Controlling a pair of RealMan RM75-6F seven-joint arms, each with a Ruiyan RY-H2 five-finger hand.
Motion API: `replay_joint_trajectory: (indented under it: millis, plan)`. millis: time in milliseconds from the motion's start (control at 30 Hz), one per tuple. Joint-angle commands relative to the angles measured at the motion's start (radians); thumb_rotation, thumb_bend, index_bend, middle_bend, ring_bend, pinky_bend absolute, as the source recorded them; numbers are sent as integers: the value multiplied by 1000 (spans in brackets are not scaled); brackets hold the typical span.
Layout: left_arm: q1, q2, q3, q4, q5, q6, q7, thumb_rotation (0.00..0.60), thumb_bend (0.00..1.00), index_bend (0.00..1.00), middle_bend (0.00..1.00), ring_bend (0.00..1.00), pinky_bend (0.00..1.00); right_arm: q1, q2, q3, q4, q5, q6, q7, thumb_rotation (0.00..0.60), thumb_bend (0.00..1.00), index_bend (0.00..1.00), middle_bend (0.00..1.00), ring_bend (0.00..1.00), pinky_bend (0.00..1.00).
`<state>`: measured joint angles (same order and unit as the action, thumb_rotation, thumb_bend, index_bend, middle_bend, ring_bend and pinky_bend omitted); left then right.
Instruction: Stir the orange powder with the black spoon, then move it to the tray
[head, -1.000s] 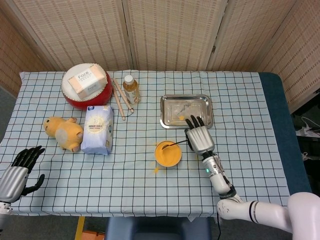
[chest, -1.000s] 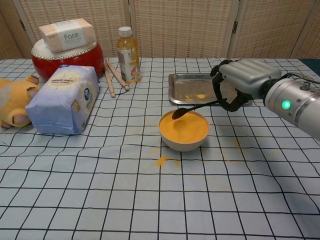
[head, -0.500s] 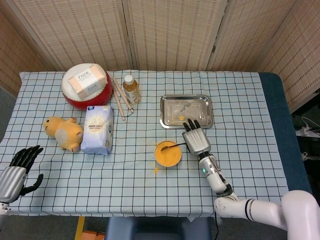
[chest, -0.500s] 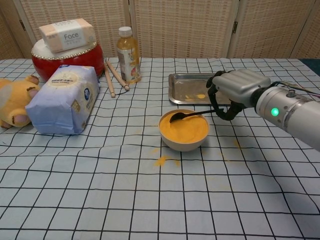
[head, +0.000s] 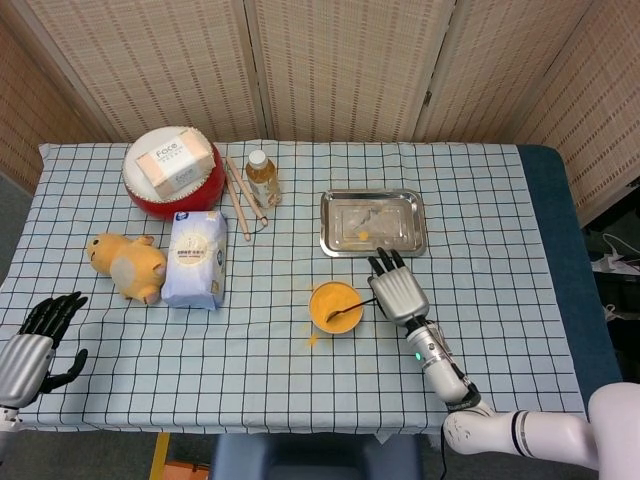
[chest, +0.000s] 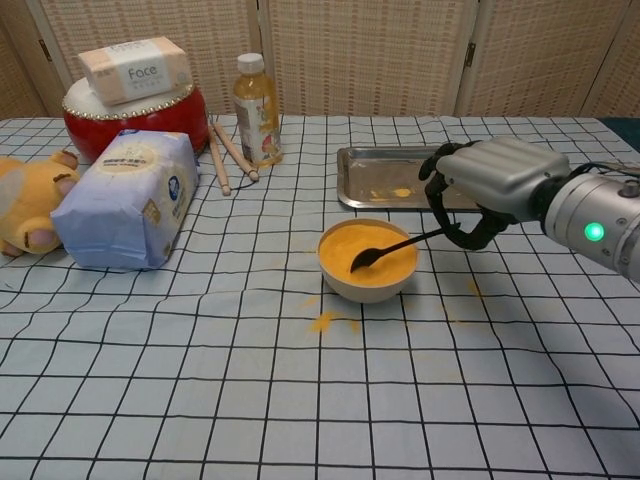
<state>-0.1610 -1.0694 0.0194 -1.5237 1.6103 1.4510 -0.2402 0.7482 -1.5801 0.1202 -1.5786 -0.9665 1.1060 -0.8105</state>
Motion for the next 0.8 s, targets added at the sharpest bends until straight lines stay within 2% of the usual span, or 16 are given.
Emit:
replay_joint_trajectory:
  millis: [33, 200, 333, 600, 800]
  plan:
    - [0, 0, 1, -1, 2, 1, 1, 600, 472, 0, 0, 0, 41, -8, 24, 10, -28, -12, 26, 1, 600, 604, 849, 144, 0, 116]
    - [-1, -2, 0, -3, 0, -1, 7, 600, 471, 0, 0, 0, 42, -8, 49, 33, -46, 0, 42, 3, 600, 605, 849, 145, 0, 119]
    - [1, -1, 2, -1, 3, 0, 6, 600, 472, 0, 0, 0, 42, -3, 39, 61, -9, 13, 58, 16, 600, 604, 847, 145, 0, 122]
    - [-1, -2, 0, -3, -2, -4, 8, 600, 472, 0, 0, 0, 42, 43, -65, 148, 205, 78, 61, 39, 600, 604, 837, 145, 0, 123]
    - [-4, -2, -2, 0, -5, -9, 6, 600, 472, 0, 0, 0, 41, 111, -165, 215, 418, 173, -14, 35, 600, 605, 821, 145, 0, 123]
